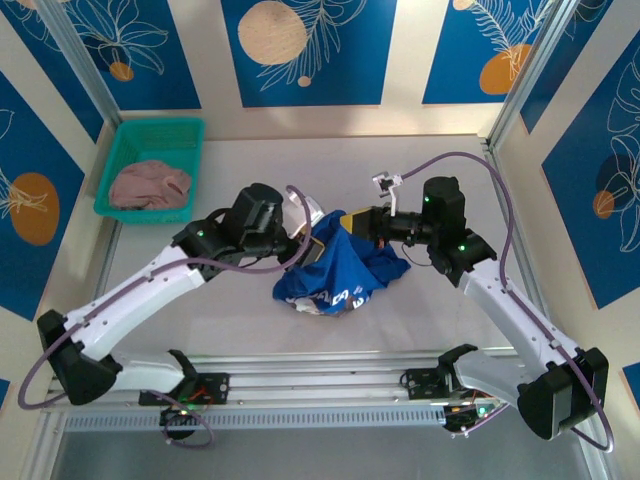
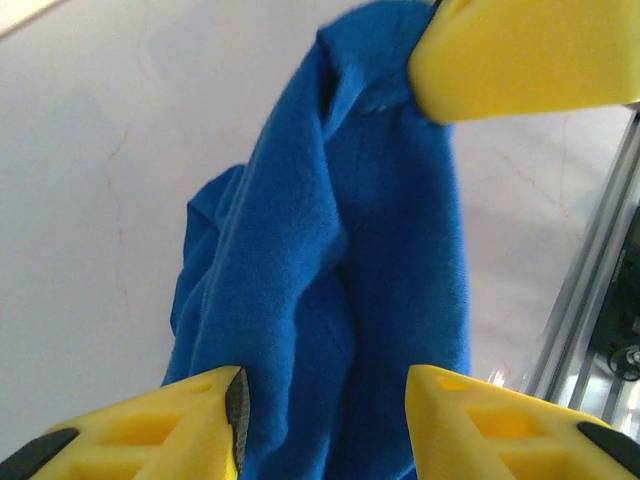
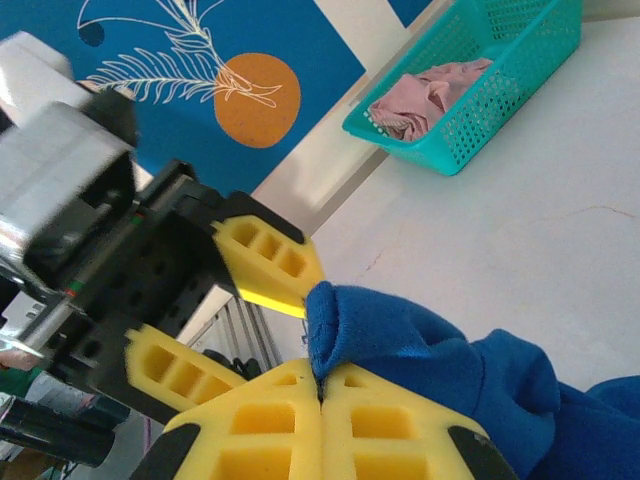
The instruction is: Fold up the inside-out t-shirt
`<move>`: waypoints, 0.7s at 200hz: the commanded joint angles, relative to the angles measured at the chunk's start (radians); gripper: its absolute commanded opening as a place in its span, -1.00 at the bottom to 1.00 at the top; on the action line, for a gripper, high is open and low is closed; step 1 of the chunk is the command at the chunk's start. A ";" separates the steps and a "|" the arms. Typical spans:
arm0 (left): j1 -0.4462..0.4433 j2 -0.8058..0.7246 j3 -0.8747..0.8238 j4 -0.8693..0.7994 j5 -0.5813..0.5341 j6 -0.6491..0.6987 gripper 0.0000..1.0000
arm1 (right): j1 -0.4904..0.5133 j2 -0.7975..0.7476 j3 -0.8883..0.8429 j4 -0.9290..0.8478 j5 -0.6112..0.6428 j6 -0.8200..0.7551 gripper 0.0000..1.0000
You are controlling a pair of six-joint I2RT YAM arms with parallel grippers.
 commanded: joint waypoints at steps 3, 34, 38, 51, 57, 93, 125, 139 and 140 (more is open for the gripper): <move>-0.003 0.034 0.059 -0.038 -0.002 0.035 -0.10 | 0.007 -0.022 0.017 -0.016 -0.008 -0.011 -1.00; 0.000 0.087 0.076 -0.043 -0.070 0.040 -0.03 | 0.007 -0.032 0.016 -0.018 -0.007 -0.013 -1.00; 0.001 0.093 0.076 -0.040 -0.068 0.042 -0.02 | 0.008 -0.033 0.014 -0.018 -0.008 -0.013 -1.00; 0.005 0.111 0.077 -0.023 -0.056 0.039 -0.01 | 0.007 -0.038 0.012 -0.019 -0.009 -0.014 -1.00; 0.008 0.119 0.077 -0.016 -0.050 0.037 -0.03 | 0.008 -0.041 0.011 -0.020 -0.010 -0.014 -1.00; 0.024 0.157 0.083 0.022 0.004 0.014 -0.47 | 0.007 -0.064 0.000 -0.031 -0.001 -0.029 -1.00; 0.077 0.112 0.052 0.087 0.139 -0.042 -0.87 | 0.004 -0.078 -0.003 -0.086 0.014 -0.090 -1.00; 0.104 0.063 0.028 0.114 0.212 -0.063 -0.96 | -0.001 -0.086 0.003 -0.143 0.062 -0.134 -1.00; 0.105 0.058 0.025 0.115 0.218 -0.065 -0.96 | -0.001 -0.086 0.004 -0.147 0.066 -0.136 -1.00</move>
